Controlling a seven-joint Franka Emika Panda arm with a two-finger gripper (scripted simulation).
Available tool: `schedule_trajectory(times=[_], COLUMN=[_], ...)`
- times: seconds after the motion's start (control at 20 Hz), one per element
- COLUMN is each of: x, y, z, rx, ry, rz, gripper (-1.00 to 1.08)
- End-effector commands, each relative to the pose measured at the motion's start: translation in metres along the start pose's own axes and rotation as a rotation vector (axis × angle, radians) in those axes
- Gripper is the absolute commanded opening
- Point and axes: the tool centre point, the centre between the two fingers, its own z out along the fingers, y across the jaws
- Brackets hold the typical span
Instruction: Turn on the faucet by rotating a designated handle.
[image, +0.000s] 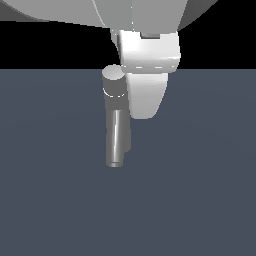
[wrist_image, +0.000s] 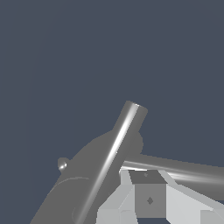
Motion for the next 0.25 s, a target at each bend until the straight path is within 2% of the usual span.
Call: schedule_trajectory(times=[0.0,0.2], x=[0.0295,0.0367], y=[0.0000,-0.0039], z=[0.0007,0.0006], rx=[-0.005,-0.005], ry=[0.027,0.028], rz=[0.054,0.057], gripper=[-1.00,-1.00])
